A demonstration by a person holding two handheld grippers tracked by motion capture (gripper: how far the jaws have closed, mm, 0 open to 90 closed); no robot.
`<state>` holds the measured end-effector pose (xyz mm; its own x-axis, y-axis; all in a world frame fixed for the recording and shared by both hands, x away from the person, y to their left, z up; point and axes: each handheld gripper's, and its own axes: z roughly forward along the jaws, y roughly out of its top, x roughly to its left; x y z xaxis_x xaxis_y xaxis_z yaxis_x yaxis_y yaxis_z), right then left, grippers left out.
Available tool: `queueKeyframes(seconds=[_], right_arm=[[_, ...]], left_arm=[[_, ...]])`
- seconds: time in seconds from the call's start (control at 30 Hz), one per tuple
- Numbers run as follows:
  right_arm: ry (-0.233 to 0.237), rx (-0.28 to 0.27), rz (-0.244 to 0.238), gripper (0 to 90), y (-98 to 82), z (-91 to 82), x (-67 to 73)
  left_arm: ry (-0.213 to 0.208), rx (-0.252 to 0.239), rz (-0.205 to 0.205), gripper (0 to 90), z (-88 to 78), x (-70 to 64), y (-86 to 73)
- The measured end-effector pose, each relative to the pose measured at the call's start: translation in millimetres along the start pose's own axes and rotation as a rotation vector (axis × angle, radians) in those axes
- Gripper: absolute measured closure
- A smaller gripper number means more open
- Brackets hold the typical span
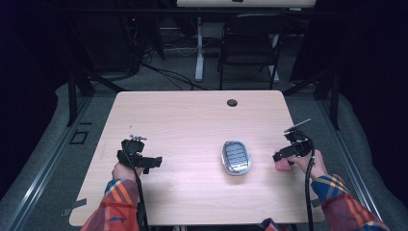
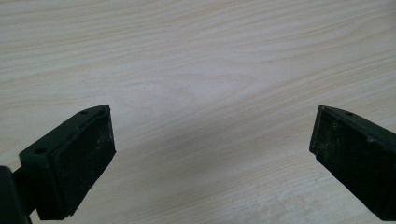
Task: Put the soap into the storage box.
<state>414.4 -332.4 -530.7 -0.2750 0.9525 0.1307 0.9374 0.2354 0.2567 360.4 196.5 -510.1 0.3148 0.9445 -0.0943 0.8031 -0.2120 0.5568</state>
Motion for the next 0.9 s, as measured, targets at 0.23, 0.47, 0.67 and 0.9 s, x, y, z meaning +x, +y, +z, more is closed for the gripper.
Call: queueKeyframes(seconds=[0.23,0.47,0.67,0.9], right_arm=[[-0.036,0.019,-0.007,13.7,1.7,4.8,3.0],[-0.056,0.042,-0.024,19.6,5.2,8.4,5.2],[-0.070,0.055,-0.042,26.0,7.1,11.5,9.1],[-0.068,0.057,-0.058,36.5,6.1,10.2,7.5]], left_arm=[[-0.002,0.009,0.021,0.2,2.5,-3.3,2.4],[0.003,0.015,0.015,0.3,1.7,-2.3,1.0],[0.001,0.017,0.013,0.3,1.0,-1.8,0.0],[0.003,0.020,0.023,0.3,1.9,-3.2,0.6]])
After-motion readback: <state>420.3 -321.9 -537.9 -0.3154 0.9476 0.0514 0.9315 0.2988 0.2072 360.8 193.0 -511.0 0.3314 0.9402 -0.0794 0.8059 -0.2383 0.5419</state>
